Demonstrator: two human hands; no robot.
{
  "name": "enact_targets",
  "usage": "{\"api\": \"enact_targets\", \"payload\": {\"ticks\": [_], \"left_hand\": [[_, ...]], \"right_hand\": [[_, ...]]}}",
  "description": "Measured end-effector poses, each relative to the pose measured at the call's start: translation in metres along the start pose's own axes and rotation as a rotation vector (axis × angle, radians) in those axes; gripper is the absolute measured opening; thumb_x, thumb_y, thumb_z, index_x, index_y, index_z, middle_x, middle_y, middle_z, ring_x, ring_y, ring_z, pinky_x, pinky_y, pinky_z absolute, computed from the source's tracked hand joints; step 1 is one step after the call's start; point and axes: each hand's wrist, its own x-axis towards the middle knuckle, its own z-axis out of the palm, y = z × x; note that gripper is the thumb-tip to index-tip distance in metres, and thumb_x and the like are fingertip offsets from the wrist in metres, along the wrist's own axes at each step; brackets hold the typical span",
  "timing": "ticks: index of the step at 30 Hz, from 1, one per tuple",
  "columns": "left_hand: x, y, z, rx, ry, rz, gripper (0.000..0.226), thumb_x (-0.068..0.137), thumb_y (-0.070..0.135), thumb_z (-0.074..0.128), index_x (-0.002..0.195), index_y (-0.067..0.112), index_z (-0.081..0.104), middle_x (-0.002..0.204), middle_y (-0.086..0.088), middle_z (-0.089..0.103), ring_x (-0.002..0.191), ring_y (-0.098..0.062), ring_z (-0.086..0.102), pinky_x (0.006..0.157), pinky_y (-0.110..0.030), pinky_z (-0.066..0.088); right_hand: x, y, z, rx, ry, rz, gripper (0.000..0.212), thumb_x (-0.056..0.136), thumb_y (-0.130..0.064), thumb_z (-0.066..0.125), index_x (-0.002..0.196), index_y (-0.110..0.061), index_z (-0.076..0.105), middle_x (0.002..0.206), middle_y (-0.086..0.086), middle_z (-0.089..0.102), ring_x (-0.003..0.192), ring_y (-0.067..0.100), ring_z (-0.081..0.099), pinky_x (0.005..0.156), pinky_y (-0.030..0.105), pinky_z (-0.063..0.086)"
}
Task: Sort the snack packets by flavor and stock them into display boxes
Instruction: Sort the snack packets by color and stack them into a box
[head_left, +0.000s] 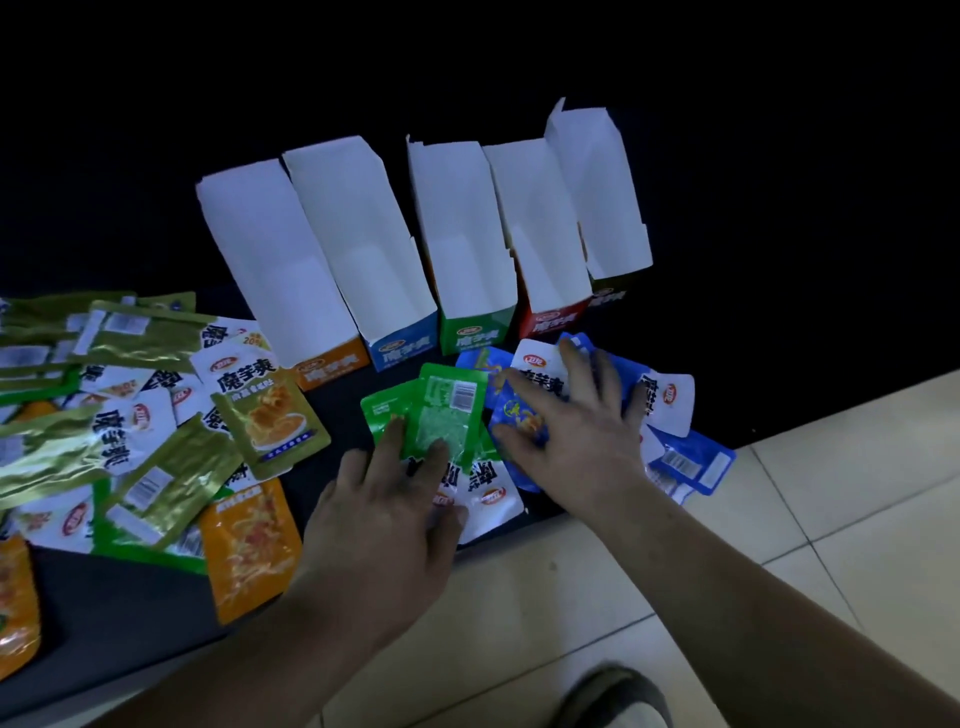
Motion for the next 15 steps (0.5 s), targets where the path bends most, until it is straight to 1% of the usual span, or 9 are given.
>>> {"api": "enact_targets", "payload": {"ticks": [2, 4, 6, 8, 10, 12, 13, 14, 15], "left_hand": [[-0.002, -0.004, 0.001, 0.000, 0.003, 0.012, 0.062, 0.093, 0.054, 0.041, 0.133, 0.016, 0.068, 0.140, -0.022, 0.057, 0.109, -0.042, 0.059, 0.078, -0.052, 0.061], [-0.003, -0.006, 0.002, 0.014, 0.005, 0.029, 0.060, 0.094, 0.052, 0.041, 0.131, 0.014, 0.069, 0.138, -0.023, 0.057, 0.108, -0.042, 0.059, 0.080, -0.052, 0.060], [-0.001, -0.007, -0.004, 0.016, 0.028, 0.050, 0.059, 0.093, 0.052, 0.042, 0.125, 0.014, 0.072, 0.139, -0.024, 0.057, 0.107, -0.043, 0.059, 0.080, -0.053, 0.059], [0.003, -0.003, -0.015, 0.032, 0.107, 0.094, 0.053, 0.090, 0.051, 0.046, 0.115, 0.015, 0.076, 0.140, -0.022, 0.056, 0.110, -0.044, 0.057, 0.083, -0.054, 0.056], [0.014, 0.009, -0.026, 0.018, 0.209, 0.200, 0.048, 0.088, 0.046, 0.050, 0.116, 0.015, 0.074, 0.144, -0.020, 0.054, 0.119, -0.043, 0.054, 0.091, -0.054, 0.053], [0.032, 0.033, -0.035, -0.015, 0.156, 0.290, 0.053, 0.088, 0.044, 0.054, 0.135, 0.020, 0.064, 0.149, -0.018, 0.051, 0.132, -0.042, 0.049, 0.105, -0.054, 0.047], [0.041, 0.046, -0.037, -0.012, 0.084, 0.301, 0.060, 0.092, 0.046, 0.052, 0.148, 0.025, 0.051, 0.154, -0.018, 0.045, 0.140, -0.042, 0.041, 0.114, -0.054, 0.039], [0.052, 0.057, -0.035, 0.014, 0.002, 0.275, 0.066, 0.097, 0.050, 0.047, 0.159, 0.030, 0.033, 0.159, -0.018, 0.036, 0.148, -0.041, 0.029, 0.121, -0.053, 0.028], [0.062, 0.065, -0.031, 0.067, -0.088, 0.234, 0.072, 0.100, 0.055, 0.042, 0.163, 0.032, 0.014, 0.163, -0.020, 0.028, 0.153, -0.041, 0.018, 0.125, -0.053, 0.018]], "right_hand": [[0.003, -0.001, -0.002, 0.004, -0.013, 0.028, 0.063, 0.085, -0.072, 0.048, 0.146, -0.053, 0.044, 0.168, 0.001, 0.017, 0.155, 0.035, 0.010, 0.118, 0.071, 0.009], [0.003, 0.006, -0.009, 0.002, 0.002, 0.049, 0.066, 0.085, -0.068, 0.054, 0.148, -0.050, 0.043, 0.168, 0.002, 0.018, 0.153, 0.033, 0.016, 0.119, 0.064, 0.021], [0.001, 0.018, -0.018, 0.019, 0.068, 0.057, 0.075, 0.083, -0.066, 0.063, 0.152, -0.044, 0.042, 0.167, 0.005, 0.024, 0.150, 0.035, 0.025, 0.116, 0.056, 0.032], [-0.003, 0.031, -0.023, 0.055, 0.109, 0.109, 0.086, 0.078, -0.070, 0.068, 0.154, -0.040, 0.041, 0.166, 0.007, 0.027, 0.149, 0.037, 0.026, 0.117, 0.051, 0.030], [-0.006, 0.037, -0.024, 0.036, 0.121, 0.141, 0.088, 0.074, -0.079, 0.060, 0.150, -0.038, 0.047, 0.165, 0.009, 0.031, 0.150, 0.039, 0.025, 0.120, 0.053, 0.026], [-0.008, 0.042, -0.024, 0.048, 0.032, 0.165, 0.087, 0.074, -0.084, 0.046, 0.150, -0.042, 0.045, 0.164, 0.009, 0.034, 0.152, 0.039, 0.022, 0.123, 0.055, 0.019], [-0.010, 0.044, -0.024, 0.068, -0.013, 0.166, 0.086, 0.076, -0.083, 0.041, 0.153, -0.044, 0.041, 0.164, 0.010, 0.035, 0.153, 0.038, 0.023, 0.124, 0.054, 0.017], [-0.012, 0.047, -0.023, 0.092, -0.024, 0.159, 0.084, 0.079, -0.082, 0.037, 0.154, -0.045, 0.039, 0.162, 0.012, 0.038, 0.152, 0.038, 0.026, 0.123, 0.055, 0.018], [-0.014, 0.049, -0.023, 0.117, -0.006, 0.154, 0.082, 0.080, -0.080, 0.035, 0.154, -0.044, 0.040, 0.159, 0.013, 0.042, 0.150, 0.039, 0.030, 0.122, 0.055, 0.022]]}}
